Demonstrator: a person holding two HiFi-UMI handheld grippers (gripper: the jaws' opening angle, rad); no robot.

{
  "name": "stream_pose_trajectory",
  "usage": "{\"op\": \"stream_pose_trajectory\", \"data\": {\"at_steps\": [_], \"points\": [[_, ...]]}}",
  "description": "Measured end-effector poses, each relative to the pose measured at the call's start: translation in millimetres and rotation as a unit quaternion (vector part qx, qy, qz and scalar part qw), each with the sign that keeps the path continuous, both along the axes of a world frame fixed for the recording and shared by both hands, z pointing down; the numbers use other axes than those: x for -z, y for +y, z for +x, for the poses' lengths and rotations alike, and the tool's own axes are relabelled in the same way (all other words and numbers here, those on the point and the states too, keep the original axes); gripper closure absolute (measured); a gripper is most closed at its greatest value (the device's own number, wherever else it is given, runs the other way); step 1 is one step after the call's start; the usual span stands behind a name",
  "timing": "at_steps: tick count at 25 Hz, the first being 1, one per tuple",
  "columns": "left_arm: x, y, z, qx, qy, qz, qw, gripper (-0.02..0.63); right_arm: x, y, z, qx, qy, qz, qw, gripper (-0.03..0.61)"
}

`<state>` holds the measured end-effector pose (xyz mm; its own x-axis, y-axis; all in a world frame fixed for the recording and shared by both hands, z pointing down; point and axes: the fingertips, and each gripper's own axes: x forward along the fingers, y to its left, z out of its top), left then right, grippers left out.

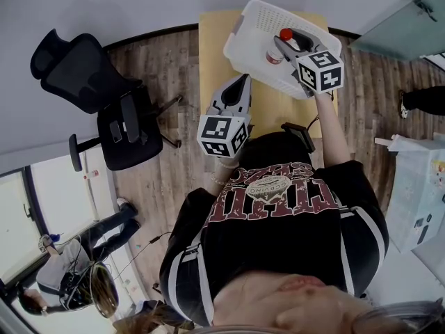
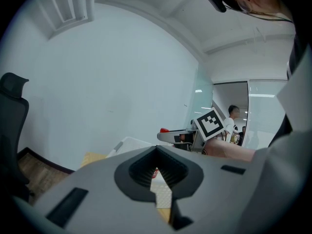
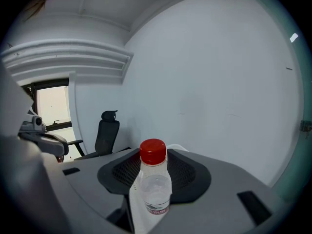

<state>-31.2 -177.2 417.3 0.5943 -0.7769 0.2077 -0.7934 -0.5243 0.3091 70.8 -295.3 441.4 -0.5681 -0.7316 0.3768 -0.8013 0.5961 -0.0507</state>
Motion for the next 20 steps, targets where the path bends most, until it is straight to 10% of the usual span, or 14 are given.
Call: {"op": "stream_pose_trajectory", "data": {"at_steps": [20], "points": [[3.6, 5.8, -5.5, 0.011, 0.004, 0.003, 0.9999, 0.566, 82.4, 33.5, -25.5, 0.052, -0.045, 0.062, 0.996, 0.407]]}}
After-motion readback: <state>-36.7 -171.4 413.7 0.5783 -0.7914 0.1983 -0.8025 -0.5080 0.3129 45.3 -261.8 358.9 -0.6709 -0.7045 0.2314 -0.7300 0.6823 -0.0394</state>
